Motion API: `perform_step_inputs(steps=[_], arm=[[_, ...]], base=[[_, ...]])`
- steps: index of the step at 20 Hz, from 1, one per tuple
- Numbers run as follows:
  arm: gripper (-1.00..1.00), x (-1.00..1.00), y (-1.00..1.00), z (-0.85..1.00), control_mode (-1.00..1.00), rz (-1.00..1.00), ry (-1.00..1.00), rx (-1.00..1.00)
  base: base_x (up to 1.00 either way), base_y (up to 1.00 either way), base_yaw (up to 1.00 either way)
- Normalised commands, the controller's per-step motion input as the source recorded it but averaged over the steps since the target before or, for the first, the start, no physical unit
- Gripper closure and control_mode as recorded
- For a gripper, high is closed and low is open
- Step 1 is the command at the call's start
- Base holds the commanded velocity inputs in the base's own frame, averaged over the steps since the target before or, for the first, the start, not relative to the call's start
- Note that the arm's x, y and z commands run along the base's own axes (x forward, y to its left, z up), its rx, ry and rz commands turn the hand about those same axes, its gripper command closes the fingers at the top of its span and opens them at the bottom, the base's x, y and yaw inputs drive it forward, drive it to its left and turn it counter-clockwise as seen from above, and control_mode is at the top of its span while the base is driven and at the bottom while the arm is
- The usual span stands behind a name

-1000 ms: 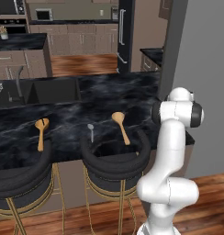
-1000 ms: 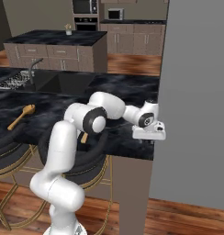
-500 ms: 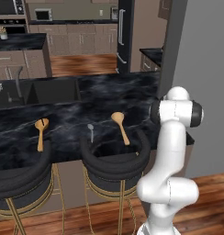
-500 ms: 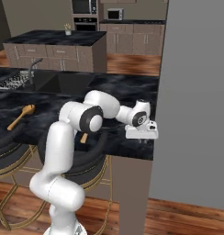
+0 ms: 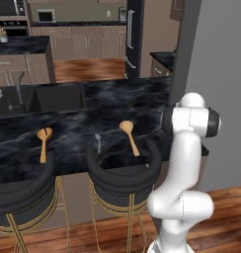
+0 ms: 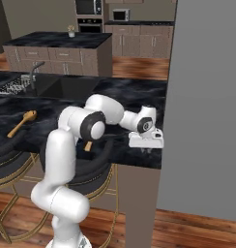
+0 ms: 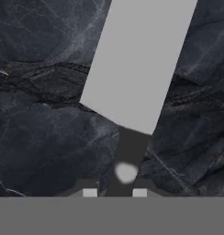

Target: Pick up the metallic utensils from the counter and place them in the open drawer. Make sure not to pick up any wooden utensils.

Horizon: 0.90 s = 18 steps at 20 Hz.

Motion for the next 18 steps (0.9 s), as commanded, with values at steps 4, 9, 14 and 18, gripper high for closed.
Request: perform_step_inputs(steps=[4,9,14,18], arm=[[1.00,-0.48,0.00,0.44,-1.00,0.00,-0.08,0.01],[1.00,-0.66,0.00,0.80,-1.00,0.00,-0.32,0.00],[1.00,-0.59,0.10,1.00,-1.00,0.05,-0.21,0.00],[1.00,-0.48,0.19,1.00,-1.00,0.10,-0.10,0.00]], base=[[0.00,0.00,0.00],[0.00,0.00,0.00],[0.00,0.00,0.00],[0.00,0.00,0.00]])
